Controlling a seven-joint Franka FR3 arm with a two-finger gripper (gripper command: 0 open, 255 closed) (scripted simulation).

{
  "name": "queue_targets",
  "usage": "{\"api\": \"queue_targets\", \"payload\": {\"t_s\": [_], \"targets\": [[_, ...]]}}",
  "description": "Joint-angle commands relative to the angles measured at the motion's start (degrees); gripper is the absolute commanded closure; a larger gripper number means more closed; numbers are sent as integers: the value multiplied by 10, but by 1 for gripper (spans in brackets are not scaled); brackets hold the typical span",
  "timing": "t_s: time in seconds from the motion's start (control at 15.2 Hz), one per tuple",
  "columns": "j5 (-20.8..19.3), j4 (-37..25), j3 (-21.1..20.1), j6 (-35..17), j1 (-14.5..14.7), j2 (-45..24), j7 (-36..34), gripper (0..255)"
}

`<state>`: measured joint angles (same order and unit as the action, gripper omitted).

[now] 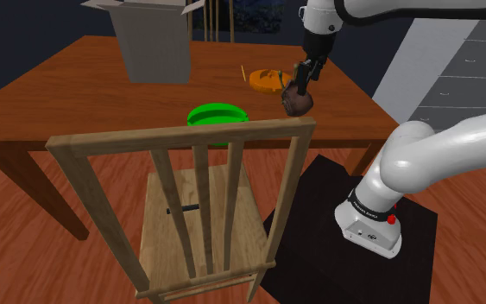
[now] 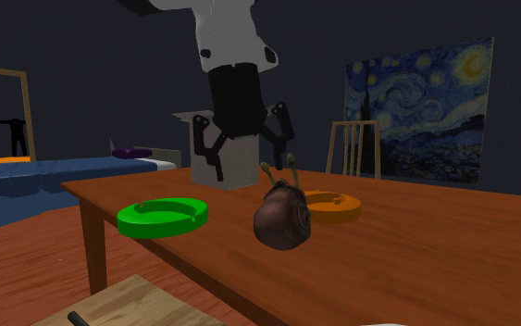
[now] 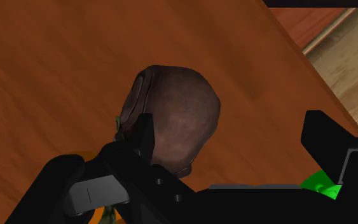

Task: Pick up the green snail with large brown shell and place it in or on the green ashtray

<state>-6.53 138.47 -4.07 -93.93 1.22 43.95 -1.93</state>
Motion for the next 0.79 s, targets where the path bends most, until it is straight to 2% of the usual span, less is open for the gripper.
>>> {"api": "queue_targets", "payload": {"t_s": [0.0,0.59,0.73], "targets": [[0,0,0,0,0,0,0,0],[-132,-102,-29,-102,-14,-163,55,0],[-135,-97,-28,-111,-15,-166,55,0]]}}
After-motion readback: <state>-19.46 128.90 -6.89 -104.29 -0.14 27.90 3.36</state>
